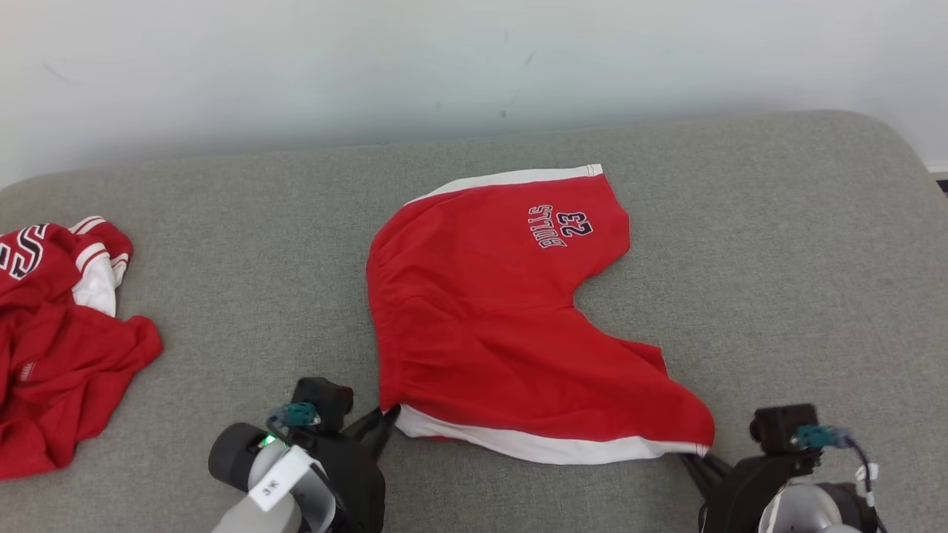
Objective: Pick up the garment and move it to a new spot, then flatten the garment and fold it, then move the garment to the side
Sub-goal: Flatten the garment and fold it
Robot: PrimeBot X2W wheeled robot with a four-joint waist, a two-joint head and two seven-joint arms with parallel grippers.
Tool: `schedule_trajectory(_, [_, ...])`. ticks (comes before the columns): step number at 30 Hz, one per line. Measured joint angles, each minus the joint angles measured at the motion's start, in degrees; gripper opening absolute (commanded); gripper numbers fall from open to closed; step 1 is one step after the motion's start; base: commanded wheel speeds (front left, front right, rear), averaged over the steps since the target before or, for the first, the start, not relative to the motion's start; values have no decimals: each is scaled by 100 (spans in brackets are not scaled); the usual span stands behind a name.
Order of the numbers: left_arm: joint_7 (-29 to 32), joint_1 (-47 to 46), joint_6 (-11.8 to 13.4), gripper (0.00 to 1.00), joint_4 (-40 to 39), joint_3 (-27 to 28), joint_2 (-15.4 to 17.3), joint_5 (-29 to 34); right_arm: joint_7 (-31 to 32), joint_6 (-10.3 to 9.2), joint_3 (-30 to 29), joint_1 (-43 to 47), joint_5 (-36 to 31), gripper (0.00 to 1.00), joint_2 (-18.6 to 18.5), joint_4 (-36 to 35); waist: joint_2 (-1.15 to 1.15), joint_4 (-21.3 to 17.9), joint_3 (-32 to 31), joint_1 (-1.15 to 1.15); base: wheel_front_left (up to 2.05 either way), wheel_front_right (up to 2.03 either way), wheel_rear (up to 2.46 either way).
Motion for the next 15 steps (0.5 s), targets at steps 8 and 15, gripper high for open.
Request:
schedule_trajectory(8, [-510,-3,0,0,-528,224,103,-192,-377,248,-505,157,569,0,-30,-869,0,6,-186,0,0,0,0])
schedule_trajectory(15, [-875,575,0,0,-1594,271,237,-378,-717,480,-1094,792,1214,0,-151,-2254,0,45,-301,0,0,0,0])
